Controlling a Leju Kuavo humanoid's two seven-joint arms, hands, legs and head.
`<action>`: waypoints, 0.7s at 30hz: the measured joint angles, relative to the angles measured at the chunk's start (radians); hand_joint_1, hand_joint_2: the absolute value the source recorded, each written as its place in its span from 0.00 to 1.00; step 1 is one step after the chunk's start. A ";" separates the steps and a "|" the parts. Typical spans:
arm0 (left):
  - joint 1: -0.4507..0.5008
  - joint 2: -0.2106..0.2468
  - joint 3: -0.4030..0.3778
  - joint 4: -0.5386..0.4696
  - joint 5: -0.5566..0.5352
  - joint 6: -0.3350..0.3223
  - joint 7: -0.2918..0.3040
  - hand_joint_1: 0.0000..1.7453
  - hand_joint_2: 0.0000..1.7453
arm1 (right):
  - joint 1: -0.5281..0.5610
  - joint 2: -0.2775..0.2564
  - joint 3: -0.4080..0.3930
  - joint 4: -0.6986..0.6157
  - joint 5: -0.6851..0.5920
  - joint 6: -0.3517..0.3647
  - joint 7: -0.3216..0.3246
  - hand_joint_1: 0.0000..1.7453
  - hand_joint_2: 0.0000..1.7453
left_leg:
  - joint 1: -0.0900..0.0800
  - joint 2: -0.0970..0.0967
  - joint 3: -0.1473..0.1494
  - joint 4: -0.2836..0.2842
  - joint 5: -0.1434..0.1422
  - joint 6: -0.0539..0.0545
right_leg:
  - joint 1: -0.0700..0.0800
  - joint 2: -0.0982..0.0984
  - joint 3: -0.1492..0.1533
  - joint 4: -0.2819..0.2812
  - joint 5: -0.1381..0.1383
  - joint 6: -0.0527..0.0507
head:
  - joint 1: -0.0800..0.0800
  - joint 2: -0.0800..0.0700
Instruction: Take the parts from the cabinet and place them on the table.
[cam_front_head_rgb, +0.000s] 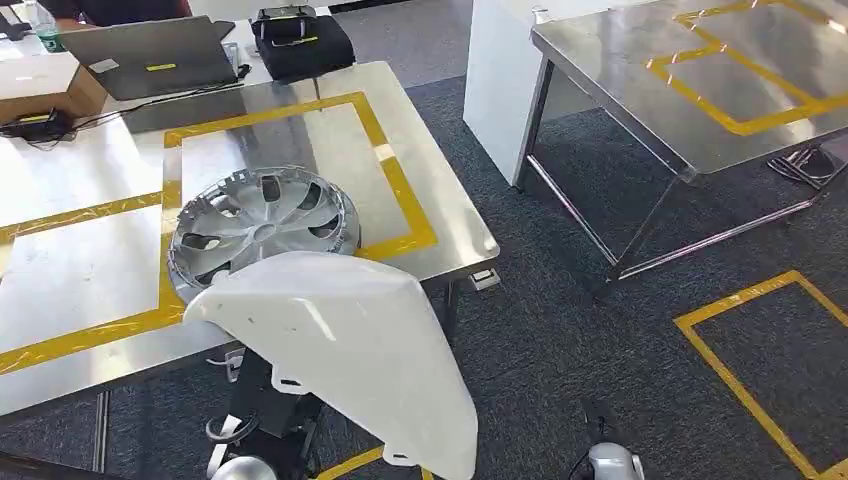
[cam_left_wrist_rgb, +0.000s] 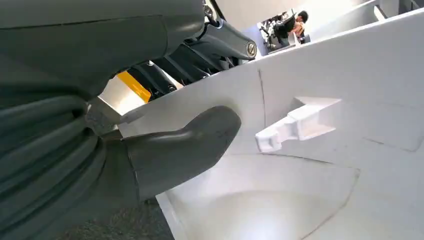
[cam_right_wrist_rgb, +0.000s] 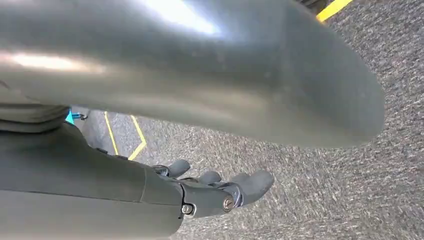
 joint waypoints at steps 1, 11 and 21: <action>0.000 0.000 0.000 -0.001 -0.002 0.000 0.002 1.00 1.00 | 0.000 0.000 0.000 0.000 0.002 0.000 0.000 0.00 0.00 | 0.000 0.000 0.000 0.000 0.000 0.000 | 0.000 0.000 0.000 0.000 0.000 0.000 | 0.000 0.000; 0.013 0.001 0.000 -0.011 -0.005 0.003 0.004 1.00 1.00 | 0.000 0.003 0.000 0.000 0.012 0.006 0.000 0.00 0.00 | 0.000 0.000 0.000 0.000 0.000 0.000 | 0.000 0.000 0.000 0.000 0.000 0.000 | 0.000 0.000; 0.019 0.005 0.000 -0.018 -0.013 0.005 0.001 1.00 1.00 | 0.000 0.008 -0.002 0.000 0.023 0.010 0.000 0.00 0.00 | -0.001 0.000 -0.001 0.002 -0.001 0.001 | -0.001 0.000 0.000 -0.001 0.001 0.001 | 0.000 0.000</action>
